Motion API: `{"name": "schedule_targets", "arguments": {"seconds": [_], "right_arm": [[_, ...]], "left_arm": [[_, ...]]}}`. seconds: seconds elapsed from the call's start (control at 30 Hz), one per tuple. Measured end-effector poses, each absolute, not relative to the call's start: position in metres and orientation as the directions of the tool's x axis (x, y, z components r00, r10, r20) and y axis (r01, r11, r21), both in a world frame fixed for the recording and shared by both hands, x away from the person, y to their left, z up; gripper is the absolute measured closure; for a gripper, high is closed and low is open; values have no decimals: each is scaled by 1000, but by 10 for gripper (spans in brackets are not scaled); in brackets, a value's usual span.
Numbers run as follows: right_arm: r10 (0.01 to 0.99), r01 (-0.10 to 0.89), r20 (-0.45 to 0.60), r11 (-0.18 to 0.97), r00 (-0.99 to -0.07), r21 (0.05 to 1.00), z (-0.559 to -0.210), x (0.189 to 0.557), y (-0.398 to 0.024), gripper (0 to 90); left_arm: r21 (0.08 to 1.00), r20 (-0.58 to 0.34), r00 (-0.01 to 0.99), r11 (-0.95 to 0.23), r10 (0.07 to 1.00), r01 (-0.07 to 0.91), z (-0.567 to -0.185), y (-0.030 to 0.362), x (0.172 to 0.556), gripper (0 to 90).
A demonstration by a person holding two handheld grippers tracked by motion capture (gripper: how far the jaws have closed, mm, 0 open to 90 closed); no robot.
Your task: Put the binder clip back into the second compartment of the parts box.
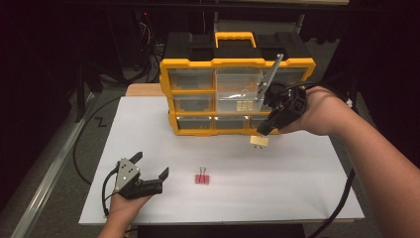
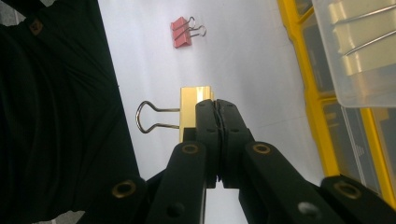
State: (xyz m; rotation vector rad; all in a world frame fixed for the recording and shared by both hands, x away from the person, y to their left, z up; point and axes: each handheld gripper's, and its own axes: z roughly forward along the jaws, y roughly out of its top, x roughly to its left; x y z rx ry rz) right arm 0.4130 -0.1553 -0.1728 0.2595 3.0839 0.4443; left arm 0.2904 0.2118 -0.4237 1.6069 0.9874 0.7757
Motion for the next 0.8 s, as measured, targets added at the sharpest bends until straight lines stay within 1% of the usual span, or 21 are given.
{"name": "schedule_targets", "arguments": {"seconds": [0.67, 0.8], "right_arm": [[166, 147, -39, 943, -985, 299, -134, 416, -147, 900], [154, 132, -47, 943, -987, 306, -127, 416, -144, 900]], "left_arm": [[971, 1, 453, -109, 891, 212, -424, 211, 290, 4], [971, -3, 451, -106, 893, 216, -424, 212, 290, 4]]}}
